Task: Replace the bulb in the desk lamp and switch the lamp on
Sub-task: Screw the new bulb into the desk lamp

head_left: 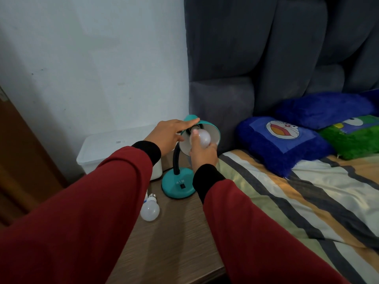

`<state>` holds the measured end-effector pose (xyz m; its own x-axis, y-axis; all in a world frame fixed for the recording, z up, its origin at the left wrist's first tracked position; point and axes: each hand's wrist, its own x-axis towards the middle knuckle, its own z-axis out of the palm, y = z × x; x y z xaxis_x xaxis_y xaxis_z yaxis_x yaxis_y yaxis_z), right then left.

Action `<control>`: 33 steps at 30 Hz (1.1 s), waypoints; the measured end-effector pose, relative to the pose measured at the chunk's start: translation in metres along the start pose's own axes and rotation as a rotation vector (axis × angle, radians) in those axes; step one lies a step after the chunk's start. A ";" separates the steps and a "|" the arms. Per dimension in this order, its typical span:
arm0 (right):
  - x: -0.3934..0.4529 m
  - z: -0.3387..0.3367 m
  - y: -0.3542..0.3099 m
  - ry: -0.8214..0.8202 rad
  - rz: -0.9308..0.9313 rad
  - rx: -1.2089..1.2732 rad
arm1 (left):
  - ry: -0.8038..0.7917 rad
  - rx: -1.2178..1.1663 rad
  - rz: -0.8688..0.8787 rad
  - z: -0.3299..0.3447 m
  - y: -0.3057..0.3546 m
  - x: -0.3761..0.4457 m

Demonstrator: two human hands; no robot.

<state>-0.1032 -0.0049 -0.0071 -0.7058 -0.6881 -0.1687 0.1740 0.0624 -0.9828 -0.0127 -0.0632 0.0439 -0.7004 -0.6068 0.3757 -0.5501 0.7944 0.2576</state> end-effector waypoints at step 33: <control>0.002 -0.010 -0.004 -0.077 0.041 0.061 | -0.006 0.032 0.002 0.003 -0.003 0.001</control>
<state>-0.1122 0.0008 -0.0044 -0.6424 -0.7398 -0.2000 0.2446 0.0494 -0.9684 -0.0136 -0.0663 0.0406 -0.7040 -0.6056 0.3710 -0.5629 0.7943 0.2285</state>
